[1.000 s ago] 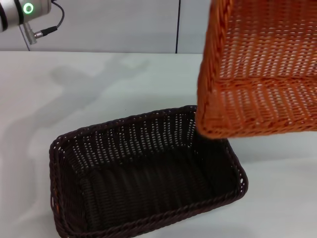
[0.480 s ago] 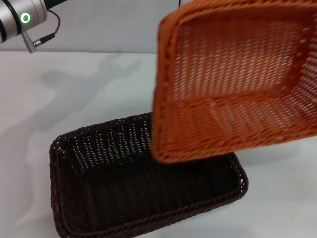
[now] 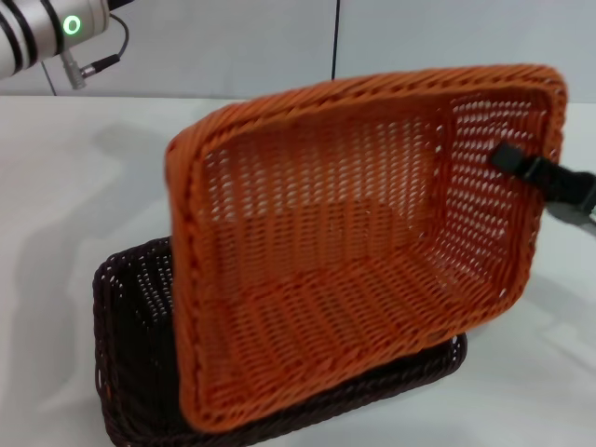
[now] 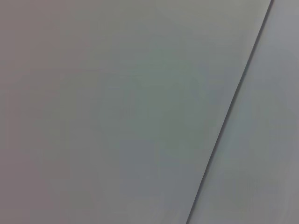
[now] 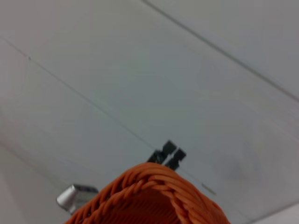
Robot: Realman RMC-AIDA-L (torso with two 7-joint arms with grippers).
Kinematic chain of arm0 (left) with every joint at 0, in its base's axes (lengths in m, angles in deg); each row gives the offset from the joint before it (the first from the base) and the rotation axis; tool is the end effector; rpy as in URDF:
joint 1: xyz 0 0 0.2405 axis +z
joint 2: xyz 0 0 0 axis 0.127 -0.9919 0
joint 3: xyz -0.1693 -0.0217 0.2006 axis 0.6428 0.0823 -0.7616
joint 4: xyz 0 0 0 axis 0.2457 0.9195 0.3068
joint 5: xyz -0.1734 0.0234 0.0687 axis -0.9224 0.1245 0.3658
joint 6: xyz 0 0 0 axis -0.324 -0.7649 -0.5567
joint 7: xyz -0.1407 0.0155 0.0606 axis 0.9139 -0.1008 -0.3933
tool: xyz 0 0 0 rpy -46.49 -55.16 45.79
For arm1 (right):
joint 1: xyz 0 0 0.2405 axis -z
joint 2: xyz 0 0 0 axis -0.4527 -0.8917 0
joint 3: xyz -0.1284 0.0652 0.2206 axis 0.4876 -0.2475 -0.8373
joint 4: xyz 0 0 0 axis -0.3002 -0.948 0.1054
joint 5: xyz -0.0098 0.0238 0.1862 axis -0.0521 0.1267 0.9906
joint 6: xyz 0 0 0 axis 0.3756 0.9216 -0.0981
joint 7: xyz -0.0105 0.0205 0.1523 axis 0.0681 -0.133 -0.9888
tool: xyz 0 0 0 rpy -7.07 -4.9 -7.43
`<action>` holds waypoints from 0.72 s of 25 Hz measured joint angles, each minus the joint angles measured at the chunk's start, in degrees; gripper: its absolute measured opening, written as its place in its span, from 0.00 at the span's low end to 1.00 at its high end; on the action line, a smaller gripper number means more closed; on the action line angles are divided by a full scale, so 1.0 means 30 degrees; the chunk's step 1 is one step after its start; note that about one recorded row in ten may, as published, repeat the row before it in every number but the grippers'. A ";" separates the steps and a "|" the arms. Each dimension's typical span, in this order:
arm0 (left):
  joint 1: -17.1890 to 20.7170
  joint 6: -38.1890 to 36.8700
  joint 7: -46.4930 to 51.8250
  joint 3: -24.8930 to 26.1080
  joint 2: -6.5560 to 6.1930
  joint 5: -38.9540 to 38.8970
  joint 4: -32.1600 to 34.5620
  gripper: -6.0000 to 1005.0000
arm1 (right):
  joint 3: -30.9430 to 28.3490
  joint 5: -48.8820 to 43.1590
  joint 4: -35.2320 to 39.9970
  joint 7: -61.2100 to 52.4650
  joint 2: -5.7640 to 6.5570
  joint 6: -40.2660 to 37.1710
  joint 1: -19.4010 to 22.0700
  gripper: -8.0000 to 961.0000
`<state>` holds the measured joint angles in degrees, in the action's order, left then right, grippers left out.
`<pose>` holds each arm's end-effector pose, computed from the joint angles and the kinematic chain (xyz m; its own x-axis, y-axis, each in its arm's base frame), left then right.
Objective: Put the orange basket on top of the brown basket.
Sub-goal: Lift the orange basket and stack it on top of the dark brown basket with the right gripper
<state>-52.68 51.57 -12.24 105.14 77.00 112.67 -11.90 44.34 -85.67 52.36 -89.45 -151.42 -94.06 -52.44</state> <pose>-0.1618 0.4711 0.0570 0.5323 0.2712 0.8019 0.7779 -0.5305 -0.3370 0.2530 0.3070 0.0198 0.0506 -0.5945 -0.8025 -0.7501 -0.5531 0.3625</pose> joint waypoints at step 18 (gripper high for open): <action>-0.0940 -0.1767 -0.0071 -0.1218 -0.0127 0.0016 0.1301 0.83 | 0.1388 -0.1030 -0.0840 -0.0905 0.0202 -0.0321 0.0033 0.23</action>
<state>-55.50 46.27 -12.46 101.48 76.61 112.72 -8.00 48.50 -88.76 49.84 -92.16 -150.82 -95.02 -52.34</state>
